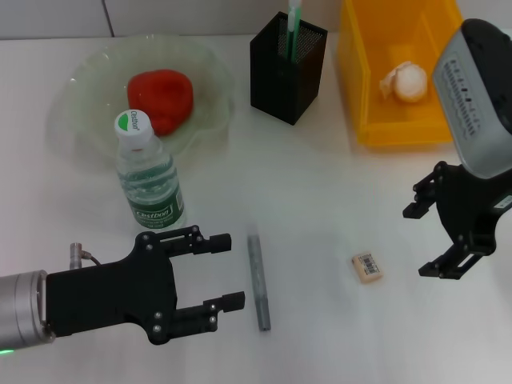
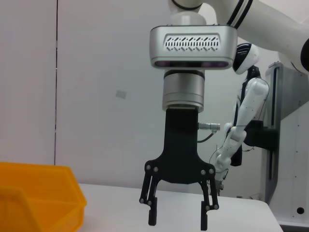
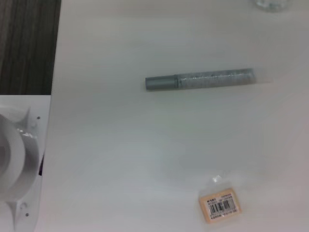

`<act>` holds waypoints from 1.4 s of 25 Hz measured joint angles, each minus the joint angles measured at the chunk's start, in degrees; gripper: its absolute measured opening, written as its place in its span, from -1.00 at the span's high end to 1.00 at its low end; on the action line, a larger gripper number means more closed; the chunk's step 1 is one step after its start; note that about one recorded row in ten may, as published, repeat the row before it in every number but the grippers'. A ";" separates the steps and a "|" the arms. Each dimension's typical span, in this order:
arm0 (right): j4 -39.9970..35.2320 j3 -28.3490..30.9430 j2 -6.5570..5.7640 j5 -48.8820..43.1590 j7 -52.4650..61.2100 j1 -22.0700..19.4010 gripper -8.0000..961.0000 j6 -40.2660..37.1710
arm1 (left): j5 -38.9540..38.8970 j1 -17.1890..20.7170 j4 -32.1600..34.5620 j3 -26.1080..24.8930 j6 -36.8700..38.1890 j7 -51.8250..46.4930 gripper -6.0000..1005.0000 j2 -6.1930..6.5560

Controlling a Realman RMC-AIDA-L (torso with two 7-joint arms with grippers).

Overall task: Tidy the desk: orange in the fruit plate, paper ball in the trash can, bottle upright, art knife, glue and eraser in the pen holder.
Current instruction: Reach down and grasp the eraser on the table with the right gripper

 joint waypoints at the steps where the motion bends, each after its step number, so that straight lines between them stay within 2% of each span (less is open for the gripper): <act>1: 1.26 0.02 -0.03 -0.07 -0.31 0.47 -0.64 0.36 | 0.00 0.05 0.00 0.00 0.00 0.00 -0.32 0.00; 2: 4.09 -0.01 -0.05 -0.18 -1.34 1.23 -0.64 2.01 | 0.00 0.14 0.00 0.00 -0.11 0.00 -0.32 0.02; 6: 6.93 -0.88 0.03 -0.37 -2.85 1.69 -0.64 5.08 | 0.00 0.21 0.00 0.10 -0.39 0.00 -0.32 0.02; 12: 13.95 -2.43 0.30 -0.65 -3.03 4.46 -0.64 9.88 | -0.03 0.12 -0.18 0.69 -0.95 0.02 -0.32 -0.07; 22: 17.70 -8.36 0.46 1.09 -2.89 5.02 -0.64 15.60 | -0.03 -0.12 -0.44 0.88 -1.35 0.36 -0.32 -0.10; 35: 24.37 -10.81 0.47 3.64 -2.85 7.32 -0.64 19.82 | -0.03 0.32 -0.30 1.09 -1.63 0.12 -0.32 -0.16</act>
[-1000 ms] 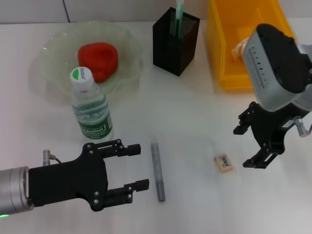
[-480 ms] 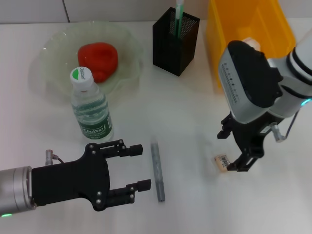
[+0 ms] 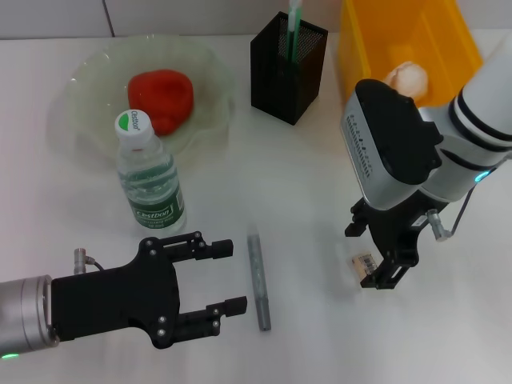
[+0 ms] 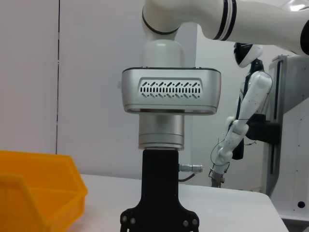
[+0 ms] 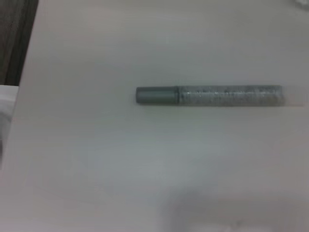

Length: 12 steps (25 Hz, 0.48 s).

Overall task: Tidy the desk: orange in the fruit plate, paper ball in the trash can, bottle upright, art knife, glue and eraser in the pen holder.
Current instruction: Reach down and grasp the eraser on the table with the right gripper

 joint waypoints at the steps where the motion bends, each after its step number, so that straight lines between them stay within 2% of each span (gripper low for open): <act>1: 0.40 -0.02 0.00 0.19 0.02 0.17 -0.64 0.09 | 0.00 0.00 0.02 0.03 -0.02 -0.03 -0.32 0.00; 12: 2.01 -3.41 0.00 0.18 1.75 0.54 -0.64 1.28 | 0.00 0.00 -0.08 0.07 -0.13 0.16 -0.32 0.00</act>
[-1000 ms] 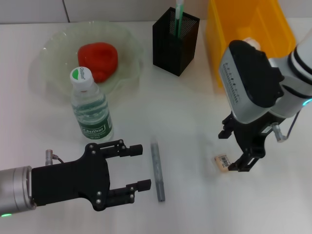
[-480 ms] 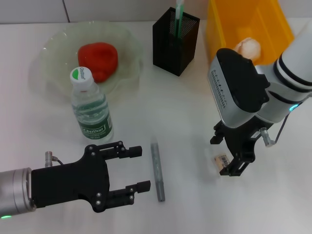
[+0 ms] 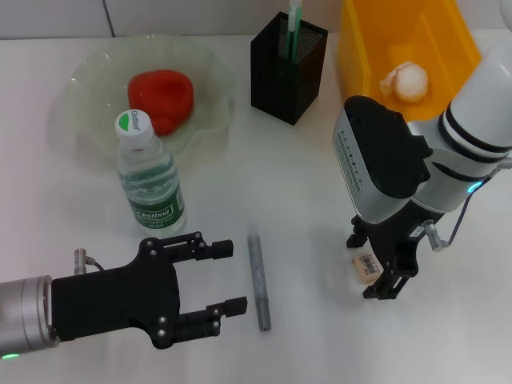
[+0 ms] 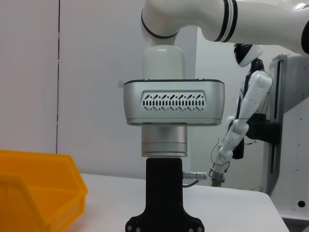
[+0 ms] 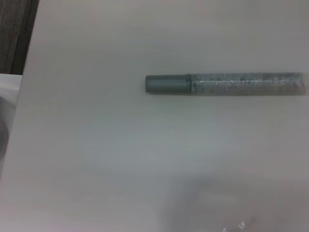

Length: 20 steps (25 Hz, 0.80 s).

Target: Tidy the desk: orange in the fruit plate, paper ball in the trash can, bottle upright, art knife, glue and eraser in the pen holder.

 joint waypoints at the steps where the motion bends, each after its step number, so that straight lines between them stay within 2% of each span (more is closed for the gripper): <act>1: 0.18 -0.02 0.00 -0.01 0.09 0.10 -0.64 0.02 | 0.00 0.00 0.00 0.00 0.00 0.00 -0.32 0.00; 7: 2.36 -0.20 0.00 -0.11 0.85 1.44 -0.64 0.09 | 0.00 0.00 -0.06 -0.01 -0.04 0.19 -0.32 0.00; 17: 2.59 -2.87 -0.02 -0.72 2.77 1.52 -0.04 1.81 | 0.00 -0.05 0.00 -0.01 -0.30 0.23 -0.32 0.00; 20: 0.47 -2.44 -0.06 -0.75 4.10 0.88 0.12 1.04 | 0.00 -0.02 0.11 -0.01 -0.27 0.25 -0.32 0.00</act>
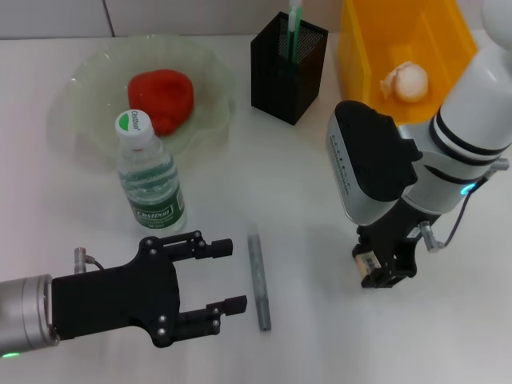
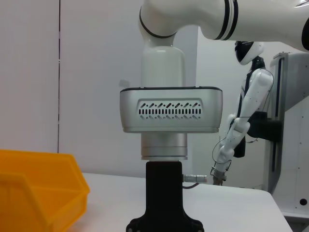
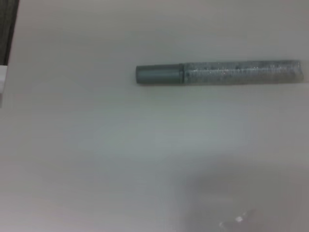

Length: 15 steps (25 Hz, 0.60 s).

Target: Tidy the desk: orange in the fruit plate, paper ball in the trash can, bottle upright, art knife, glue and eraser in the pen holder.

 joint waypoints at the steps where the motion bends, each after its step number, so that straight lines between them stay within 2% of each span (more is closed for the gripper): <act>1: 0.00 0.00 0.00 0.00 0.00 0.00 0.12 0.00 | 0.00 0.00 0.02 0.00 0.02 0.00 -0.32 0.00; 4: -4.08 2.52 -0.25 -0.39 1.94 -0.93 0.12 -0.68 | 0.00 0.02 0.07 -0.08 0.19 0.00 -0.32 0.00; 5: -7.87 5.54 -0.32 -1.50 2.98 -1.69 0.12 -1.27 | 0.00 0.02 0.11 -0.13 0.25 0.00 -0.32 0.00; 6: -7.87 5.54 -0.32 -1.50 2.98 -1.69 0.12 -1.27 | 0.00 0.03 0.17 -0.15 0.28 0.00 -0.32 0.00; 9: -16.07 10.77 -0.25 -4.43 5.16 -3.43 0.12 -0.82 | -0.08 0.02 0.25 -0.11 0.34 0.00 -0.32 0.00; 10: -22.11 14.24 -0.19 -4.84 6.44 -5.06 0.12 1.25 | -0.10 -0.04 0.26 -0.07 0.34 0.00 -0.32 0.01; 11: -22.11 14.24 -0.19 -4.84 6.44 -5.06 0.12 1.25 | -0.10 -0.11 0.25 -0.03 0.34 0.00 -0.32 0.00; 14: -31.66 18.29 -0.11 -1.94 7.09 -8.64 0.12 6.05 | -0.06 -0.25 0.22 0.00 0.27 0.00 -0.32 -0.02; 15: -35.85 19.50 -0.13 1.16 6.92 -11.45 0.12 11.29 | -0.07 -0.25 0.23 0.00 0.26 0.00 -0.32 -0.03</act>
